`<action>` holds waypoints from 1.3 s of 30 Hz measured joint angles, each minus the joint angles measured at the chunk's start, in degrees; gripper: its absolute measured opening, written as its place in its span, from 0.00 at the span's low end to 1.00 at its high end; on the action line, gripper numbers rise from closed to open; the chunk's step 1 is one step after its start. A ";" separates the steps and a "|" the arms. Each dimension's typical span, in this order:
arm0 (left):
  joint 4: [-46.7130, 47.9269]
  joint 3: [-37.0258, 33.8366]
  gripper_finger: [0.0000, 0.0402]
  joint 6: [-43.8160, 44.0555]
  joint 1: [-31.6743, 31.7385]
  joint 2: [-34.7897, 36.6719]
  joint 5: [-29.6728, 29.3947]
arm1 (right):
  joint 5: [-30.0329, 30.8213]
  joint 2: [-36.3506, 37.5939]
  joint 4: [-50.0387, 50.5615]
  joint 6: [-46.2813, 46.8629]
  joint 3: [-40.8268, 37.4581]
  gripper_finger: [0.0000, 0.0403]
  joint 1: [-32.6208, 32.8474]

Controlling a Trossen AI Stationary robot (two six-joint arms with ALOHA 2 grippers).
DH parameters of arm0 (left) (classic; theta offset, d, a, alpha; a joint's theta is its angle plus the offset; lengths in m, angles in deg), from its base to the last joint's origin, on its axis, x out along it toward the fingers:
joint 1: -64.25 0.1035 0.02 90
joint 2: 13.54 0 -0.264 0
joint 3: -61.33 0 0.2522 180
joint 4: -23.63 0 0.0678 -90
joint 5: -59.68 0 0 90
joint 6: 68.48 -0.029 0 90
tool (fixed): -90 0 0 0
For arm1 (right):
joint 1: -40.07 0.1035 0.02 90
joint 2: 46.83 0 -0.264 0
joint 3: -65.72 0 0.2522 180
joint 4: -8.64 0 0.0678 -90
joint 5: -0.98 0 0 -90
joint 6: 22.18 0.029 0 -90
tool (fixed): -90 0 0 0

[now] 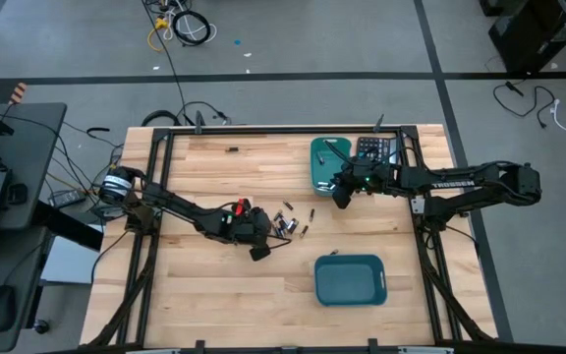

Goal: Sort batteries
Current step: Put the silver battery into the green bin

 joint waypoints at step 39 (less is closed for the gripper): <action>-2.15 0.15 0.12 1.75 -0.07 -3.74 -0.18 | 0.00 0.00 0.00 0.19 -0.02 0.22 0.01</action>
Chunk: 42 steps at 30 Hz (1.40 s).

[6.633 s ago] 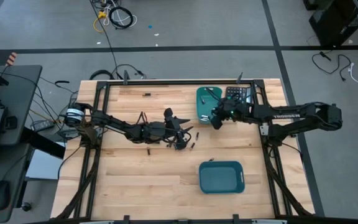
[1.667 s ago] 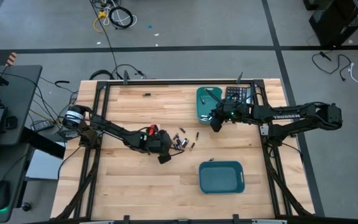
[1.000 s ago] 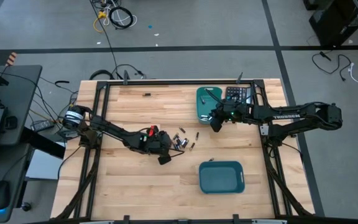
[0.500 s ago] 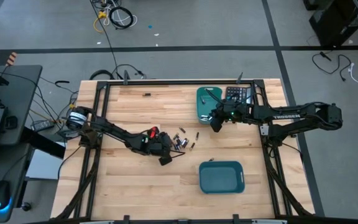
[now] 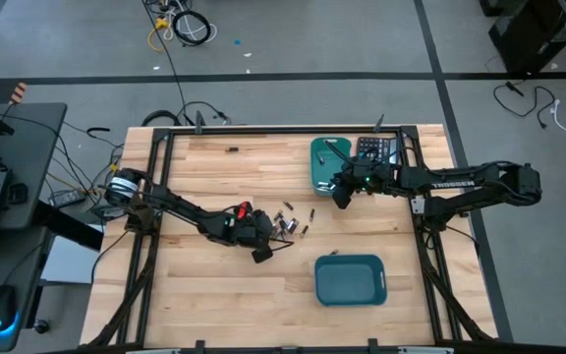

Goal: Sort batteries
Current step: Put the silver battery into the green bin

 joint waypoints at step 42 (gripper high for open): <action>-26.66 -0.22 0.04 -31.69 0.20 8.70 -10.24 | -0.04 0.00 -21.85 -14.59 0.00 0.22 13.28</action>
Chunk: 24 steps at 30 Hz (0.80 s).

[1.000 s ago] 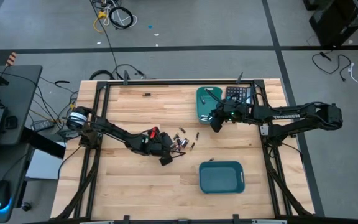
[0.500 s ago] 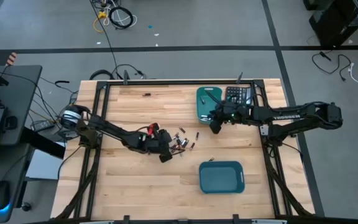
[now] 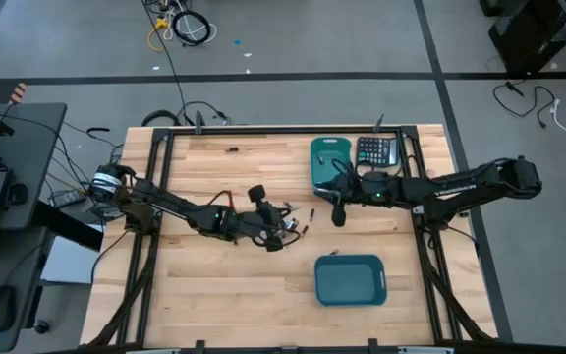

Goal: Sort batteries
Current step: Put the silver battery into the green bin

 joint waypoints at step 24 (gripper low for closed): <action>-26.01 0.04 0.04 -19.04 0.82 0.02 8.45 | -0.94 0.00 -19.90 -19.06 0.00 0.26 11.46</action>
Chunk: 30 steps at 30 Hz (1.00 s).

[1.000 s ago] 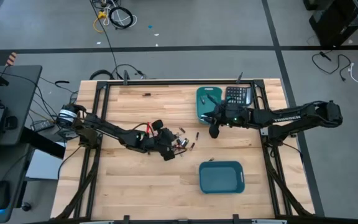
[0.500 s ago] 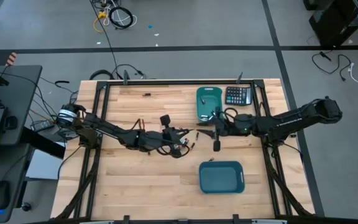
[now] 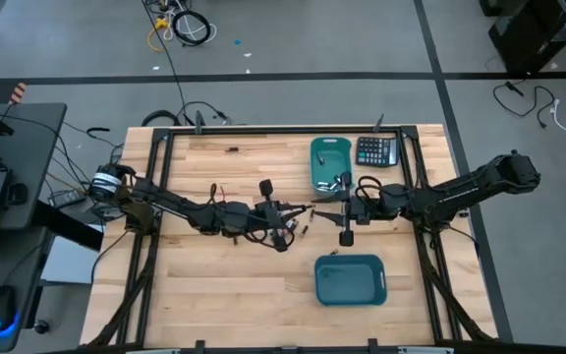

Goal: Sort batteries
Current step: Put the silver battery into the green bin

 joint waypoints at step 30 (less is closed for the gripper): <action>-4.44 0.02 0.04 -1.08 3.16 0.00 6.88 | 0.00 0.00 -1.77 0.16 0.00 0.31 -1.05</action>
